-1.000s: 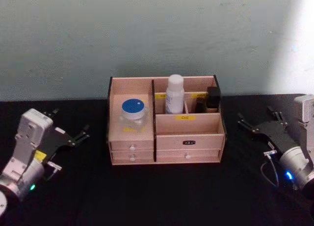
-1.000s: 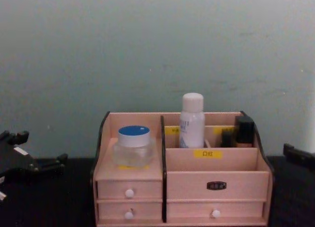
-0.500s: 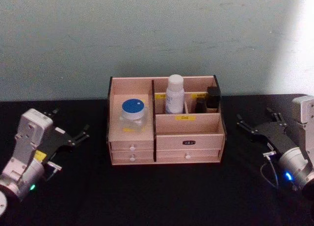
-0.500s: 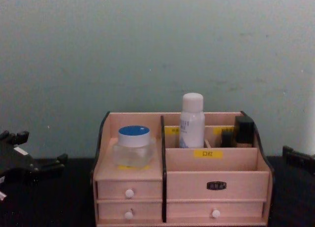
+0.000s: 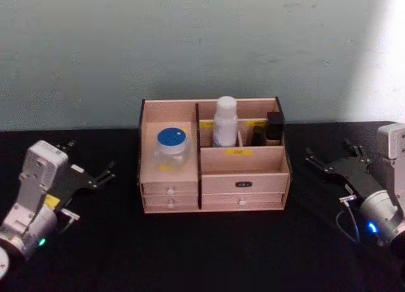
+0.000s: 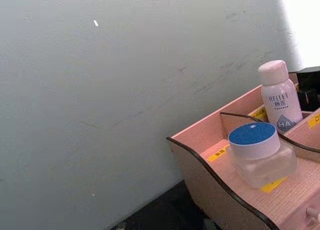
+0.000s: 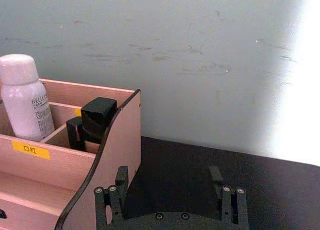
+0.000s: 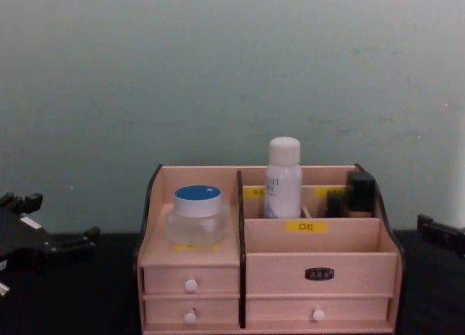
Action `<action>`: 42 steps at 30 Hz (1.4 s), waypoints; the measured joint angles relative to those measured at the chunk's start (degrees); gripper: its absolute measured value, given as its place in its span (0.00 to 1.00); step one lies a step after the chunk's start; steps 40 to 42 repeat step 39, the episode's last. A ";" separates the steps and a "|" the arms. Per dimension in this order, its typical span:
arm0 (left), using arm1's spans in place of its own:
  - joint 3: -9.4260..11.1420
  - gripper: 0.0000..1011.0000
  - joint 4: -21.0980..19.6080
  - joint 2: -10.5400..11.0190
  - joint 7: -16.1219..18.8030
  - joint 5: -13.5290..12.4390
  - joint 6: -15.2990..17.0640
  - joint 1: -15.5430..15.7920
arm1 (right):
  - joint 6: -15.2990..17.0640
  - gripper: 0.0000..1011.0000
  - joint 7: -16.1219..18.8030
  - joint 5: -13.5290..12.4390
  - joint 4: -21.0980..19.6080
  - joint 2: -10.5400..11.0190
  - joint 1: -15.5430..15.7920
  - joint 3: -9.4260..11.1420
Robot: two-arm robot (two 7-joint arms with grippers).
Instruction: Pick up the facial cleanser and watermelon frost from the table and place them into the tiered storage box.
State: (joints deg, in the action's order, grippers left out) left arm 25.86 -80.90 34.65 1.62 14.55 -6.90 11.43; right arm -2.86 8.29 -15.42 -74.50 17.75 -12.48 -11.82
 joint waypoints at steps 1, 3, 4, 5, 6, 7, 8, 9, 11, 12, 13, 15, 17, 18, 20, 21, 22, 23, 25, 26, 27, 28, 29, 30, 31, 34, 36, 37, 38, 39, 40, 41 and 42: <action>0.00 0.99 0.00 0.00 0.00 0.00 0.00 0.00 | -0.01 0.99 -0.01 -0.01 -0.01 0.00 0.00 0.00; 0.00 0.99 0.00 0.00 0.00 0.00 0.00 0.00 | -0.01 0.99 -0.02 -0.02 -0.02 0.00 0.00 0.00; 0.00 0.99 0.00 0.00 0.00 0.00 0.00 0.00 | -0.02 0.99 -0.02 -0.02 -0.02 0.00 0.00 0.00; 0.00 0.99 0.00 0.00 0.00 0.00 0.00 0.00 | -0.02 0.99 -0.03 -0.03 -0.03 0.01 0.00 0.00; 0.00 0.99 0.00 0.00 0.00 0.00 0.00 0.00 | -0.03 0.99 -0.04 -0.03 -0.03 0.00 0.00 0.00; 0.00 0.99 0.00 0.00 0.00 0.00 0.00 0.00 | -0.03 0.99 -0.04 -0.03 -0.03 0.00 0.00 0.00; 0.00 0.99 0.00 0.00 0.00 0.00 0.00 0.00 | -0.03 0.99 -0.04 -0.04 -0.03 0.01 0.00 0.00; 0.00 0.99 0.00 0.00 0.00 0.00 0.00 0.00 | -0.04 0.99 -0.04 -0.04 -0.03 0.01 0.00 0.00; 0.00 0.99 0.00 0.00 0.00 0.00 0.00 0.00 | -0.05 0.99 -0.05 -0.06 -0.04 0.01 0.00 0.00; 0.00 0.99 0.00 0.00 0.00 0.00 0.00 0.00 | -0.04 0.99 -0.05 -0.06 -0.03 0.01 0.00 0.00; 0.00 0.99 0.00 0.00 0.00 0.00 0.00 0.00 | -0.05 0.99 -0.05 -0.07 -0.03 0.01 0.00 0.00; 0.00 0.99 0.00 0.00 0.00 0.00 0.00 0.00 | -0.05 0.99 -0.05 -0.07 -0.04 0.00 0.00 0.00; 0.00 0.99 0.00 0.00 0.00 0.00 0.00 0.00 | -0.05 0.99 -0.05 -0.09 -0.03 0.00 0.00 0.00; 0.00 0.99 0.00 0.00 0.00 0.00 0.00 0.00 | -0.05 0.99 -0.05 -0.09 -0.04 0.01 0.00 0.00; 0.00 0.99 0.00 0.00 0.00 0.00 0.00 0.00 | -0.05 0.99 -0.05 -0.10 -0.04 0.01 0.00 0.00; 0.00 0.99 0.00 0.00 0.00 0.00 0.00 0.00 | -0.05 0.99 -0.05 -0.10 -0.03 0.01 0.00 0.00; 0.00 0.99 0.00 0.00 0.00 0.00 0.00 0.00 | -0.05 0.99 -0.05 -0.10 -0.03 0.01 0.00 0.00; 0.00 0.99 0.00 0.00 0.00 0.00 0.00 0.00 | -0.05 0.99 -0.05 -0.10 -0.03 0.00 0.00 0.00; 0.00 0.99 0.00 0.00 0.00 0.00 0.00 0.00 | -0.05 0.99 -0.05 -0.11 -0.04 0.00 0.00 0.00; 0.00 0.99 0.00 0.00 0.00 0.00 0.00 0.00 | -0.05 0.99 -0.05 -0.10 -0.03 0.01 0.00 0.00; 0.00 0.99 0.00 0.00 0.00 0.00 0.00 0.00 | -0.05 0.99 -0.05 -0.10 -0.04 0.00 0.00 0.00; 0.00 0.99 0.00 0.00 0.00 0.00 0.00 0.00 | -0.05 0.99 -0.05 -0.10 -0.03 0.00 0.00 0.00; 0.00 0.99 0.00 0.00 0.00 0.00 0.00 0.00 | -0.05 0.99 -0.05 -0.10 -0.03 0.01 0.00 0.00; 0.00 0.99 0.00 0.00 0.00 0.00 0.00 0.00 | -0.05 0.99 -0.05 -0.10 -0.03 0.01 0.00 0.00; 0.00 0.99 0.00 0.00 0.00 0.00 0.00 0.00 | -0.05 0.99 -0.05 -0.10 -0.03 0.00 0.00 0.00; 0.00 0.99 0.00 0.00 0.00 0.00 0.00 0.00 | -0.05 0.99 -0.05 -0.10 -0.03 0.01 0.00 0.00; 0.00 0.99 0.00 0.00 0.00 0.00 0.00 0.00 | -0.05 0.99 -0.05 -0.10 -0.03 0.00 0.00 0.00; 0.00 0.99 0.00 0.00 0.00 0.00 0.00 0.00 | -0.05 0.99 -0.05 -0.10 -0.03 0.01 0.00 0.00; 0.00 0.99 0.00 0.00 0.00 0.00 0.00 0.00 | -0.05 0.99 -0.05 -0.10 -0.03 0.01 0.00 0.00; 0.00 0.99 0.00 0.00 0.00 0.00 0.00 0.00 | -0.05 0.99 -0.05 -0.10 -0.03 0.00 0.00 0.00; 0.00 0.99 0.00 0.00 0.00 0.00 0.00 0.00 | -0.05 0.99 -0.05 -0.10 -0.03 0.00 0.00 0.00; 0.00 0.99 0.00 0.00 0.00 0.00 0.00 0.00 | -0.05 0.99 -0.05 -0.10 -0.03 0.00 0.00 0.00; 0.00 0.99 0.00 0.00 0.00 0.00 0.00 0.00 | -0.05 0.99 -0.05 -0.10 -0.03 0.00 0.00 0.00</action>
